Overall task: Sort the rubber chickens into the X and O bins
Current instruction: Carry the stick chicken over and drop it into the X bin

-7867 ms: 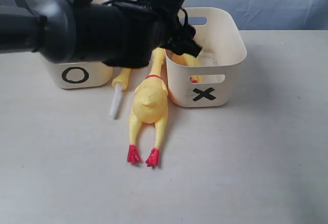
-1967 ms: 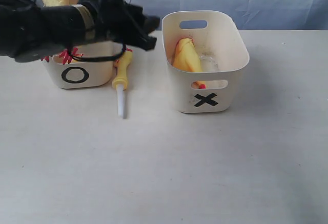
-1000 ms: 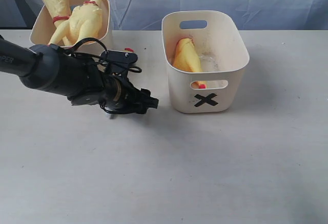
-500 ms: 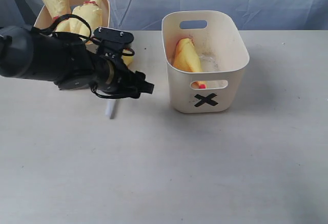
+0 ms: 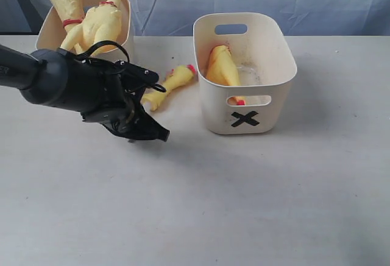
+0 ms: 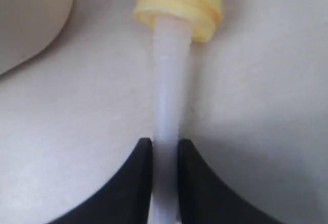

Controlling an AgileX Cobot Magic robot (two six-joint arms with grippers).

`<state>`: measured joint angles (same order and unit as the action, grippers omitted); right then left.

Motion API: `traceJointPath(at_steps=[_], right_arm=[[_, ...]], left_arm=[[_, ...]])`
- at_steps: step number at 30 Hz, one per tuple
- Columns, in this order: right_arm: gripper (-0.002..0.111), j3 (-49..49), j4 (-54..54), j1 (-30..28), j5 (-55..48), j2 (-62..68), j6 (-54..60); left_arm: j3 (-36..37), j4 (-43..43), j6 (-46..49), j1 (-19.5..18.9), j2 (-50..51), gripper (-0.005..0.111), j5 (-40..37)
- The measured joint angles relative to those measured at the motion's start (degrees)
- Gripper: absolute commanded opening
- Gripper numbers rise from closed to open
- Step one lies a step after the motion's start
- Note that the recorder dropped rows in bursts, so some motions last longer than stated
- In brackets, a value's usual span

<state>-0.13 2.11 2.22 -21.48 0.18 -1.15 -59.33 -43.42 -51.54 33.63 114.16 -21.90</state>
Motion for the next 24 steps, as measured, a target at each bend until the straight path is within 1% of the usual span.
traceJointPath(at_steps=[3,5,9,12,13,16,17,19,21,24], right_arm=[[0.000,0.0,0.0,0.0,0.0,0.0,-0.1],[0.000,0.0,0.0,0.0,0.0,0.0,-0.1],[0.000,0.0,0.0,0.0,0.0,0.0,-0.1],[0.000,0.0,0.0,0.0,0.0,0.0,-0.1],[0.000,0.0,0.0,0.0,0.0,0.0,-0.1],[0.000,0.0,0.0,0.0,0.0,0.0,-0.1],[0.000,0.0,0.0,0.0,0.0,0.0,-0.1],[0.000,0.0,0.0,0.0,0.0,0.0,-0.1],[0.000,0.0,0.0,0.0,0.0,0.0,-0.1],[0.000,0.0,0.0,0.0,0.0,0.0,-0.1]], left_arm=[[0.3,0.9,0.1,0.0,-1.2,0.000,-0.1],[0.5,1.6,0.3,0.0,-3.3,0.000,1.1],[0.6,1.6,0.2,0.0,-9.6,0.000,6.8],[-0.5,1.7,-1.8,0.0,-15.5,0.000,13.8],[-1.7,1.7,-2.2,0.0,-17.3,0.000,17.6],[-4.1,1.7,-2.3,0.0,-18.3,0.000,24.7],[-4.4,1.7,-2.3,0.0,-18.3,0.000,29.3],[-4.7,1.7,-2.3,0.0,-18.3,0.000,32.6],[-5.2,1.6,-1.0,0.0,-18.3,0.000,31.6],[-6.7,2.7,0.1,0.0,-18.3,0.000,25.3]])
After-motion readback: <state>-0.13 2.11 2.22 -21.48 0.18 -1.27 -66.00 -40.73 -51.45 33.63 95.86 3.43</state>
